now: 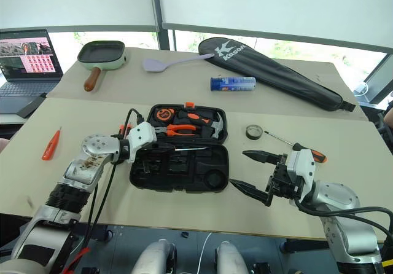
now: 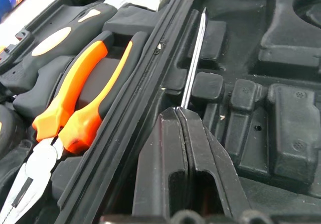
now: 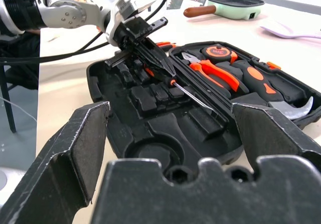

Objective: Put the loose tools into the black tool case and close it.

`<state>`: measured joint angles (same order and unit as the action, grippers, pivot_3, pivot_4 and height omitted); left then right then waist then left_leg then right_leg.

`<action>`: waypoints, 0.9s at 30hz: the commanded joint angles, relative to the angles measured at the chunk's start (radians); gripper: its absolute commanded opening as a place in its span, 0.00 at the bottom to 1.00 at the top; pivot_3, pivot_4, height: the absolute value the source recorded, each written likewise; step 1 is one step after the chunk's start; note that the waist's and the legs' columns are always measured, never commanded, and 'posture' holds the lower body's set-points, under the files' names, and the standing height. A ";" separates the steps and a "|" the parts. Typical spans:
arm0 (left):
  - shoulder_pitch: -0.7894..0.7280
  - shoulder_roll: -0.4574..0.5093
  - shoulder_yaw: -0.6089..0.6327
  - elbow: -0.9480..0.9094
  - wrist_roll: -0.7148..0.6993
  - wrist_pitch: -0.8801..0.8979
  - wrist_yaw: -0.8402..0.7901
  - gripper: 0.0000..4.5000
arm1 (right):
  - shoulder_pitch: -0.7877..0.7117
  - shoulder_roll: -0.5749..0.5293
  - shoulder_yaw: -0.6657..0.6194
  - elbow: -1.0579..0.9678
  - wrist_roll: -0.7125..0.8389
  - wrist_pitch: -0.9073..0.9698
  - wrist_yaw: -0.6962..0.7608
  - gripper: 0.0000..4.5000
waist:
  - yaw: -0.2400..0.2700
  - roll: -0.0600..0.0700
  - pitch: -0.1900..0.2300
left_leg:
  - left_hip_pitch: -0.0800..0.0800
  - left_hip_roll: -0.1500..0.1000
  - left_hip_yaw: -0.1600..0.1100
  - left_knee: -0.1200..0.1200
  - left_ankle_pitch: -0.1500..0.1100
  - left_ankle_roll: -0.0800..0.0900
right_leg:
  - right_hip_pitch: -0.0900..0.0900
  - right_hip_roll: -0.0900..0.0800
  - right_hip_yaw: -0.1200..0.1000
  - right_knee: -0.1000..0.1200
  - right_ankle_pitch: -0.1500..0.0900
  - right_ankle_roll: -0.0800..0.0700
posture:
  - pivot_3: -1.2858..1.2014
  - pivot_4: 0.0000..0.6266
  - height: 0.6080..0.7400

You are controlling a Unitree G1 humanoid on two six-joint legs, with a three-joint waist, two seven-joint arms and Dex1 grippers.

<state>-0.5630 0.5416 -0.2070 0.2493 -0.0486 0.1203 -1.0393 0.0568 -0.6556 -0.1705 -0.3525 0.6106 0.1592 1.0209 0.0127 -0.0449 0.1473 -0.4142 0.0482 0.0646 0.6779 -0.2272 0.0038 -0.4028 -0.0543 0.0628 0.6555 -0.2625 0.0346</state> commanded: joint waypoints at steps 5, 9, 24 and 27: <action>0.019 -0.045 -0.038 0.032 0.019 0.087 0.029 0.01 | 0.020 0.022 -0.032 -0.021 0.001 -0.020 -0.019 1.00 | 0.003 0.003 -0.002 | 0.004 -0.001 0.000 0.000 0.000 0.000 | 0.004 0.000 0.000 0.000 0.000 0.000 | 0.52 0.24 1.00; 0.044 -0.049 0.067 -0.031 -0.107 0.060 -0.008 0.17 | 0.063 0.017 -0.082 -0.011 -0.001 -0.040 -0.026 1.00 | -0.002 0.003 -0.002 | 0.010 0.000 0.000 0.000 0.000 0.000 | 0.010 0.000 0.000 -0.001 -0.001 0.001 | 0.52 0.24 1.00; 0.455 0.239 0.481 -0.368 -0.515 -0.025 -0.334 0.98 | 0.277 -0.060 -0.437 0.517 -0.151 -0.397 0.065 1.00 | -0.016 0.007 0.000 | 0.010 0.001 0.002 -0.003 0.000 0.000 | 0.010 -0.001 0.001 -0.006 -0.002 0.000 | 0.52 0.24 1.00; 0.536 0.251 0.524 -0.412 -0.534 -0.011 -0.318 0.98 | 0.238 -0.091 -0.430 0.595 -0.172 -0.421 0.065 1.00 | -0.025 0.007 0.000 | 0.011 0.002 0.002 -0.005 0.000 0.000 | 0.011 -0.002 0.001 -0.008 -0.002 0.000 | 0.52 0.24 1.00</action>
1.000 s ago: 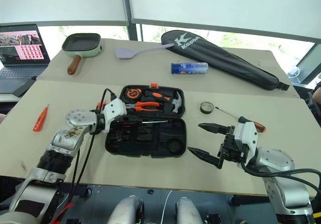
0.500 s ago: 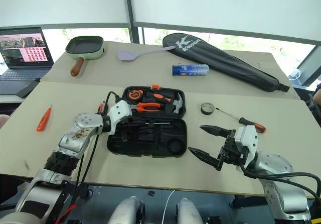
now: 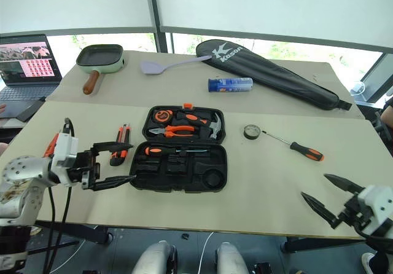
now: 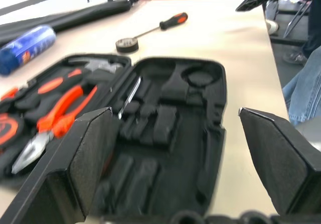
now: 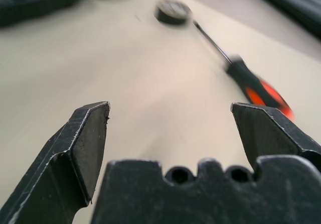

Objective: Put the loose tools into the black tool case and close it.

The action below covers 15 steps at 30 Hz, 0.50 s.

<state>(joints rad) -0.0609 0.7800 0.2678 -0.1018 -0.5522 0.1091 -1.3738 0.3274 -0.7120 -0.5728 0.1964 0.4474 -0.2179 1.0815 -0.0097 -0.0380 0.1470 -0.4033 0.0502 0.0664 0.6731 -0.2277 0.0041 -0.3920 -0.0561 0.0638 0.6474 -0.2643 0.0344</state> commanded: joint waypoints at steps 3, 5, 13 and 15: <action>0.073 0.001 0.061 -0.115 -0.061 0.026 0.047 0.98 | -0.152 -0.110 0.026 0.120 -0.030 -0.011 0.032 1.00 | -0.009 0.002 0.001 | 0.001 0.000 0.000 0.000 0.000 0.000 | 0.000 -0.001 0.001 0.000 0.000 0.000 | 0.52 0.24 1.00; 0.084 -0.001 0.056 -0.139 -0.075 0.041 0.059 0.98 | -0.249 -0.158 0.070 0.178 -0.047 0.022 0.058 1.00 | -0.013 0.003 0.002 | 0.003 0.000 0.000 0.000 0.000 0.000 | 0.000 -0.001 0.004 0.000 0.000 0.000 | 0.52 0.24 1.00; 0.021 -0.018 -0.004 -0.176 -0.116 0.100 0.092 0.98 | -0.882 -0.262 0.464 0.651 -0.388 0.116 0.082 1.00 | -0.024 0.005 0.003 | 0.005 -0.001 0.004 -0.004 0.000 0.001 | 0.000 0.001 0.005 0.000 0.001 0.000 | 0.52 0.24 1.00; 0.006 -0.021 -0.018 -0.187 -0.120 0.112 0.099 0.98 | -0.965 -0.252 0.515 0.738 -0.432 0.085 0.092 1.00 | -0.015 0.005 0.003 | 0.004 -0.002 0.003 -0.006 0.000 0.001 | -0.001 0.001 0.004 0.000 0.000 0.000 | 0.52 0.24 1.00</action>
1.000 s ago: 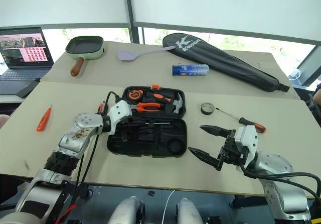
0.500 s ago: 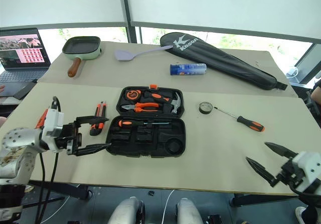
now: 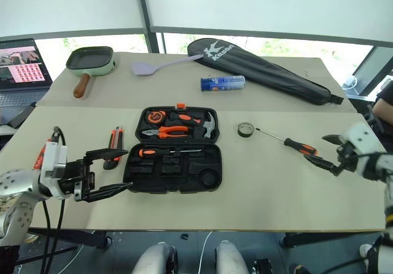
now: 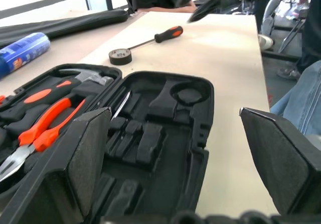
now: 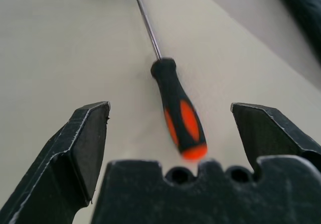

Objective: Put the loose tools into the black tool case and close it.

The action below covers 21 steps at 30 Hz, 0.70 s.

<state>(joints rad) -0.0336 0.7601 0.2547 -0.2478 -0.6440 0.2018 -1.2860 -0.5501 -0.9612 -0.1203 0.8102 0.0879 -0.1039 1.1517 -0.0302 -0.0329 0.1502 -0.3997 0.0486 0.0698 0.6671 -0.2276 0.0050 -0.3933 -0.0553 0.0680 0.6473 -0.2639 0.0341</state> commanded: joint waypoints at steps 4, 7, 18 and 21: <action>-0.051 -0.009 -0.041 -0.093 -0.063 0.083 0.054 0.98 | -0.249 0.041 0.172 0.294 -0.180 0.004 0.017 1.00 | 0.009 0.000 0.000 | -0.008 -0.001 0.002 -0.002 -0.001 0.001 | -0.009 -0.002 0.001 -0.001 0.000 0.001 | 0.52 0.24 1.00; -0.052 -0.009 -0.043 -0.106 -0.067 0.107 0.075 0.99 | -0.303 0.059 0.200 0.375 -0.215 0.000 -0.005 0.94 | 0.011 0.000 0.000 | -0.011 -0.001 0.002 -0.002 -0.001 0.001 | -0.011 -0.002 0.001 -0.001 0.000 0.001 | 0.52 0.24 1.00; -0.059 -0.023 -0.010 -0.129 -0.140 0.148 0.125 1.00 | -0.325 -0.004 0.163 0.431 -0.206 -0.050 0.035 0.21 | 0.013 0.000 0.000 | -0.010 -0.002 0.003 -0.002 -0.001 0.001 | -0.011 -0.003 0.001 -0.001 0.000 0.001 | 0.52 0.24 1.00; -0.047 -0.020 0.001 -0.115 -0.133 0.140 0.123 1.00 | -0.319 -0.037 0.132 0.400 -0.174 -0.106 0.085 0.21 | 0.012 0.001 0.000 | -0.010 -0.002 0.003 -0.002 -0.001 0.001 | -0.011 -0.003 0.001 -0.001 0.000 0.001 | 0.52 0.24 1.00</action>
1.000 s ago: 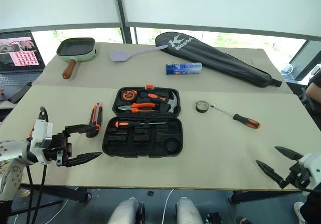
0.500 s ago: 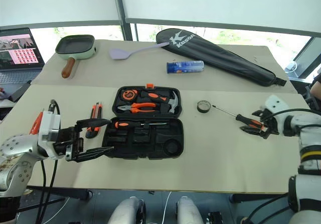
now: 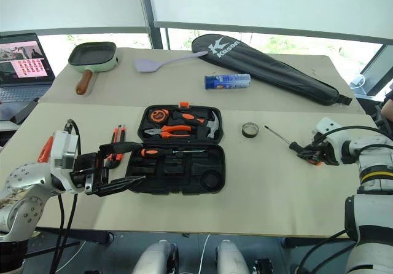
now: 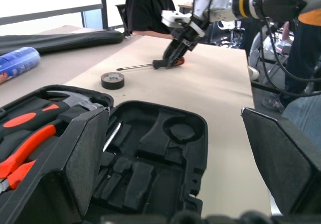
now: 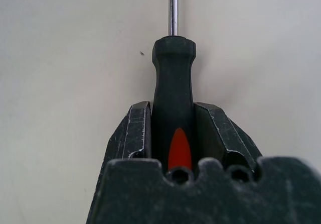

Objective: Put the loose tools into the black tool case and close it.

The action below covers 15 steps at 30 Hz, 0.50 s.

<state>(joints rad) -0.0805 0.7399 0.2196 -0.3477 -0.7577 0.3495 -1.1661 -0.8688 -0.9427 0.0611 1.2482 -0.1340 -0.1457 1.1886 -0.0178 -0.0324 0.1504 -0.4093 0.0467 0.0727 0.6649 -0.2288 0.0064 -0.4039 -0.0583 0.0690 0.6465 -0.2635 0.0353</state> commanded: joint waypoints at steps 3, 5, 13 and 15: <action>0.031 0.007 0.074 0.018 -0.008 -0.025 -0.003 1.00 | 0.005 -0.080 -0.081 -0.132 0.107 -0.077 0.201 0.21 | -0.009 0.001 0.000 | 0.000 0.000 0.000 0.000 0.000 0.000 | 0.000 0.000 0.000 0.000 0.000 0.000 | 0.52 0.24 1.00; 0.062 0.012 0.104 0.043 0.010 -0.044 -0.013 1.00 | 0.027 -0.077 -0.095 -0.277 0.175 -0.020 0.312 0.21 | -0.020 0.001 0.001 | 0.001 0.001 0.000 0.000 0.000 0.000 | 0.000 0.001 0.000 0.000 0.000 0.000 | 0.52 0.24 1.00; 0.182 0.020 0.189 0.124 0.081 -0.136 -0.047 1.00 | 0.114 0.119 0.052 -1.147 0.373 0.608 0.267 0.21 | -0.039 0.003 0.002 | 0.004 0.005 -0.006 -0.002 0.000 0.000 | -0.001 0.003 0.001 0.003 0.000 -0.002 | 0.52 0.24 1.00; 0.207 0.013 0.192 0.121 0.096 -0.155 -0.044 1.00 | 0.095 0.192 0.132 -1.269 0.361 0.750 0.196 0.21 | -0.026 0.003 0.002 | 0.002 0.004 -0.008 -0.002 0.000 0.000 | -0.002 0.002 0.000 0.003 0.000 -0.002 | 0.52 0.24 1.00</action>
<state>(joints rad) 0.1125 0.7480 0.3795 -0.2184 -0.6750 0.2255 -1.2048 -0.7503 -0.7675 0.1557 0.0986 0.2174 0.4773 1.4406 -0.0442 -0.0298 0.1521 -0.4073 0.0507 0.0652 0.6626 -0.2286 0.0059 -0.4058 -0.0568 0.0686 0.6496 -0.2631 0.0334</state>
